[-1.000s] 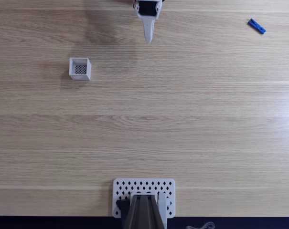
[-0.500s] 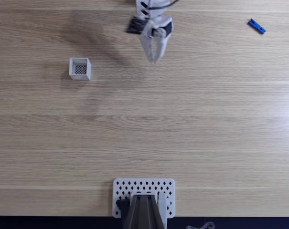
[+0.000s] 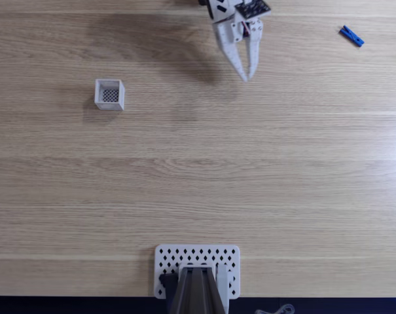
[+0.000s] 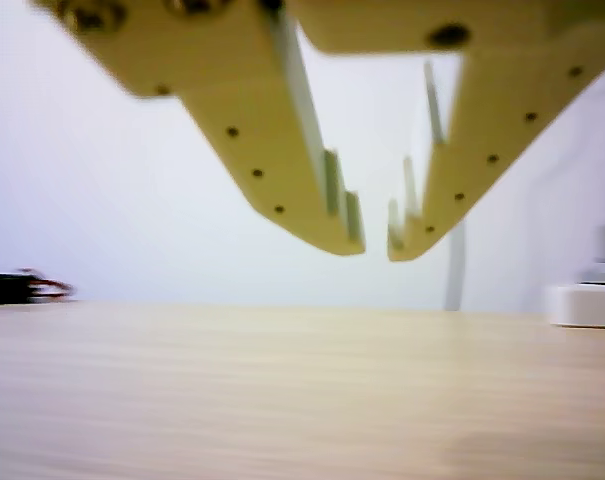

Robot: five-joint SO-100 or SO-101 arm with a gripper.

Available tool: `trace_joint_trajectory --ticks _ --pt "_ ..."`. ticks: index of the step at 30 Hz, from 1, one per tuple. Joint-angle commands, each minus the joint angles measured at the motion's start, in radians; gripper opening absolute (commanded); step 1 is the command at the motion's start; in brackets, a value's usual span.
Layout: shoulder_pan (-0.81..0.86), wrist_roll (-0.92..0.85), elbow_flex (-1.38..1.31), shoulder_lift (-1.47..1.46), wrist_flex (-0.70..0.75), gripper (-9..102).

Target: Grasp a peg and put it in the crate.

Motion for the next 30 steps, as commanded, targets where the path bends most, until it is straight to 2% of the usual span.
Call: trace_joint_trajectory --ticks 1,6,12,16,26,30 --pt "-0.167 -0.003 -0.002 0.008 -0.087 -1" --pt "-0.356 0.011 -0.002 0.063 -0.083 -1" --pt "-0.508 0.132 -0.077 0.086 -0.023 0" --pt "-0.575 0.202 -0.201 0.038 0.166 0" --pt "-0.676 0.334 -0.578 -0.023 0.785 0" --pt "-0.704 0.38 -0.681 -0.025 0.914 0"
